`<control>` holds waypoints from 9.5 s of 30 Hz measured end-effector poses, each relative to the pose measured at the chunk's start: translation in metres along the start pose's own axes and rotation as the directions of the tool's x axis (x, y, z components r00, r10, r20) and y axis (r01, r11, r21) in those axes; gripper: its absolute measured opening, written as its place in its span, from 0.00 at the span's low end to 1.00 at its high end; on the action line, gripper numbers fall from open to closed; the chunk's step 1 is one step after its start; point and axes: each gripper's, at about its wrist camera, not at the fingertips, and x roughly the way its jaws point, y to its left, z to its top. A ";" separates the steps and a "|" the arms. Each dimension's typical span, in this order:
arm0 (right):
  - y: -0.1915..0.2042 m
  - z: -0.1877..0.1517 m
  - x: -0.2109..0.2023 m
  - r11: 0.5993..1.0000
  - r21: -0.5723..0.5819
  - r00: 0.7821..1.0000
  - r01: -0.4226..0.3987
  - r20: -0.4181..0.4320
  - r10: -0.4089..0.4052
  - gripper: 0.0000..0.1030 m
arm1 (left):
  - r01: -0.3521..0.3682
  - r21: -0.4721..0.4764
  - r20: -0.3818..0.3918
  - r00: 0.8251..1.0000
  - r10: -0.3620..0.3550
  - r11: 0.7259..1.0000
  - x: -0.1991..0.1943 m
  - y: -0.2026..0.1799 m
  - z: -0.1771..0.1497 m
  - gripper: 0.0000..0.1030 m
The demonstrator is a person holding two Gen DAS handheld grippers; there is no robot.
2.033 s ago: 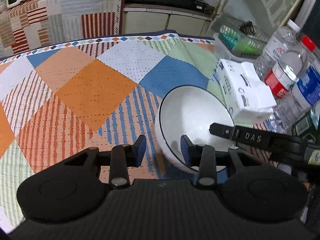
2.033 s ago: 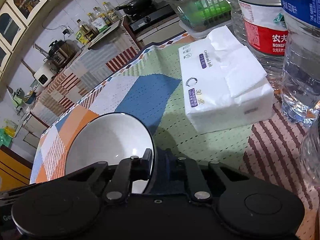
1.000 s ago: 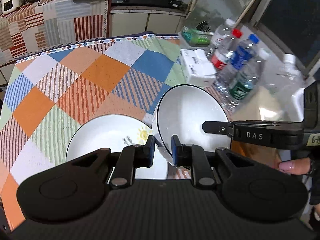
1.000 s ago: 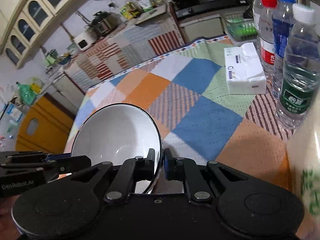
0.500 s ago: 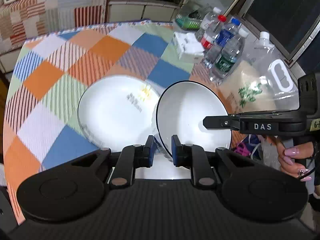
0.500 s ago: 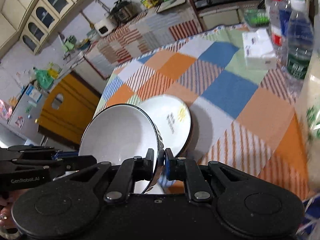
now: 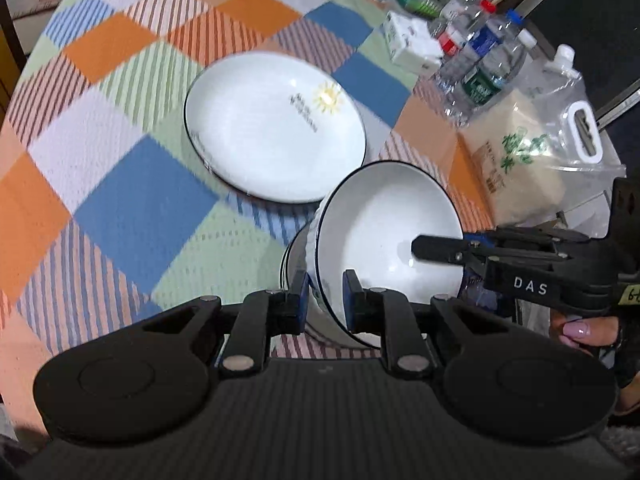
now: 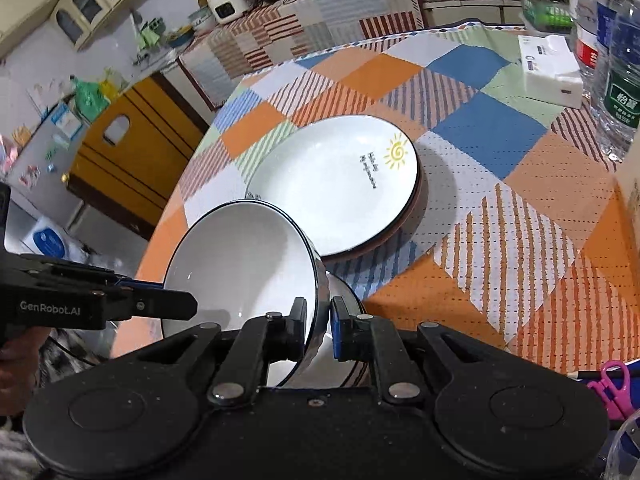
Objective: Organize plates and bowls
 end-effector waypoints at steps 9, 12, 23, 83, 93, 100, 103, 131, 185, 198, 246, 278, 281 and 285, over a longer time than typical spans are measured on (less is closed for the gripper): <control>0.017 -0.012 0.004 0.979 -0.164 0.993 0.118 0.037 -0.114 0.15 | -0.020 0.000 -0.117 0.993 0.019 1.000 0.032 -0.006 -0.008 0.16; 0.024 -0.015 0.007 0.958 -0.236 0.986 0.166 0.055 -0.157 0.15 | -0.035 0.001 -0.140 0.990 0.035 0.999 0.037 -0.009 -0.009 0.16; 0.034 -0.022 0.025 0.906 -0.344 0.969 0.248 0.077 -0.236 0.15 | -0.067 0.011 -0.140 0.988 0.067 0.998 0.042 -0.005 -0.008 0.20; -0.007 -0.080 0.079 0.841 -0.522 0.990 -0.143 -0.082 0.117 0.80 | 0.124 -0.064 0.008 0.992 -0.124 0.990 0.080 0.037 -0.022 0.48; -0.008 -0.089 0.086 0.818 -0.562 0.987 -0.121 0.020 0.160 0.94 | 0.139 -0.145 0.019 0.990 -0.137 0.980 0.093 0.044 -0.029 0.42; -0.004 -0.091 0.081 0.802 -0.589 0.988 -0.102 0.032 0.149 0.94 | 0.142 -0.144 -0.001 0.990 -0.144 0.979 0.088 0.039 -0.031 0.42; -0.001 -0.093 0.073 0.801 -0.589 0.987 -0.105 0.039 0.158 0.94 | 0.146 -0.141 -0.004 0.989 -0.148 0.979 0.080 0.036 -0.031 0.42; 0.022 0.036 0.053 0.815 -0.579 0.961 0.004 0.228 0.157 0.94 | 0.089 -0.046 0.120 0.989 -0.083 0.995 0.008 0.029 0.120 0.45; 0.016 0.028 0.104 0.914 -0.392 0.988 0.107 0.148 -0.053 0.94 | -0.073 -0.140 0.281 0.953 0.110 0.987 0.041 0.056 0.090 0.64; 0.038 0.017 0.027 0.909 -0.366 0.967 0.201 0.223 -0.124 0.94 | -0.168 -0.092 0.365 0.911 0.190 0.982 -0.036 0.018 0.045 0.70; 0.068 -0.035 -0.088 0.912 -0.097 0.892 0.398 0.272 -0.360 0.97 | -0.485 -0.162 0.414 0.757 0.506 0.859 -0.099 -0.048 -0.047 1.00; 0.076 -0.041 -0.078 0.896 -0.107 0.881 0.432 0.261 -0.394 0.97 | -0.471 -0.110 0.448 0.763 0.466 0.875 -0.097 -0.054 -0.051 1.00; 0.075 -0.041 -0.076 0.895 -0.102 0.881 0.434 0.255 -0.398 0.97 | -0.460 -0.120 0.452 0.764 0.460 0.880 -0.098 -0.054 -0.051 1.00; 0.073 -0.040 -0.075 0.895 -0.100 0.881 0.435 0.251 -0.401 0.97 | -0.454 -0.121 0.456 0.764 0.456 0.883 -0.098 -0.053 -0.051 1.00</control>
